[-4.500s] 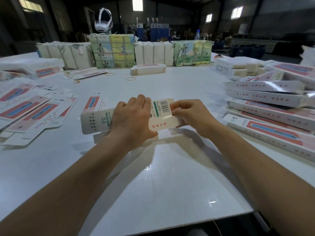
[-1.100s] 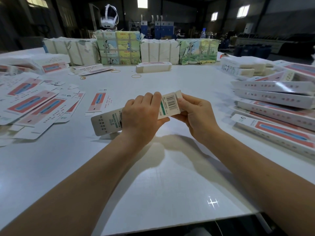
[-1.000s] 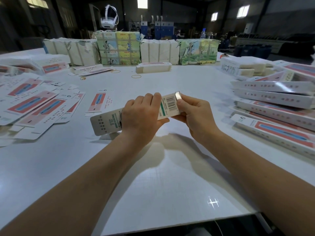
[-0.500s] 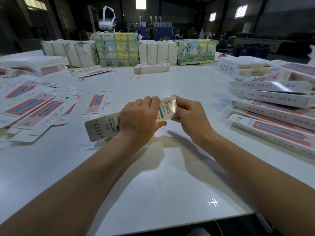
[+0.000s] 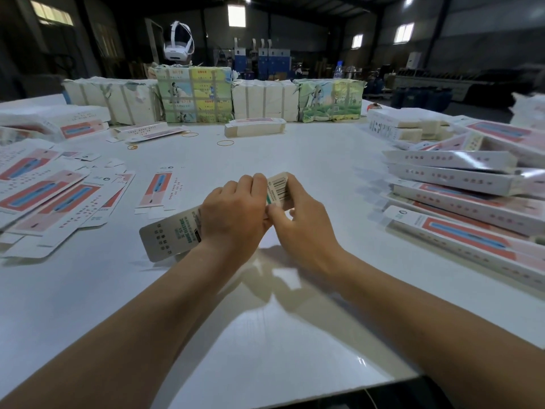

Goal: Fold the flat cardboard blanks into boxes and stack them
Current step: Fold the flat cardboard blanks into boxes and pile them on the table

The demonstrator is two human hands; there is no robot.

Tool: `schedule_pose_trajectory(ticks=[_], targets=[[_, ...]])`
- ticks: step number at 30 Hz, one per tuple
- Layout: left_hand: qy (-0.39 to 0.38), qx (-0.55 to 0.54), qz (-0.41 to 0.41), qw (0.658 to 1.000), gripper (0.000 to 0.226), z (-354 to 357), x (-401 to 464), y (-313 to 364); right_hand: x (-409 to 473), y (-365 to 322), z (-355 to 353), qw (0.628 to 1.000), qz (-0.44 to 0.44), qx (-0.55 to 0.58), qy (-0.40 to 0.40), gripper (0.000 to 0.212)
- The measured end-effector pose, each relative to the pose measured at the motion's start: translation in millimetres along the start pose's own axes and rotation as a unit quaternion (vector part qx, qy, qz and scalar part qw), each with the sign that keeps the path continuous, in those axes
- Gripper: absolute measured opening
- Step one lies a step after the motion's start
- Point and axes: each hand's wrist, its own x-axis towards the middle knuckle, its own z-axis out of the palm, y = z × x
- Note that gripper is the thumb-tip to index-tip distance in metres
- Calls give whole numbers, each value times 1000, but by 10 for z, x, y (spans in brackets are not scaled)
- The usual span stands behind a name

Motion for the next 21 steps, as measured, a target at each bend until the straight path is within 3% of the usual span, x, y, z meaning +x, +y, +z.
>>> schedule_pose_trajectory(ticks=[4,8,11,14,17,21], targets=[[-21,-19,-5,1000,41,-16,12,-5,16,11,-5,1000,11,-15,-8,29],[-48,-63,4,997,47,24,-6,-78,49,24,-48,997,31,8,-71,36],[-69,-94,1,993,51,73,-9,-142,80,21,-103,995,5,15,-98,67],[-74,-117,11,990,57,113,0,-178,94,61,-154,984,-60,-92,-139,92],[-93,-139,39,985,55,120,-8,-184,118,151,-132,954,-139,-223,-148,84],[-138,-164,67,975,60,106,-14,-196,146,231,-118,937,-175,-265,-146,72]])
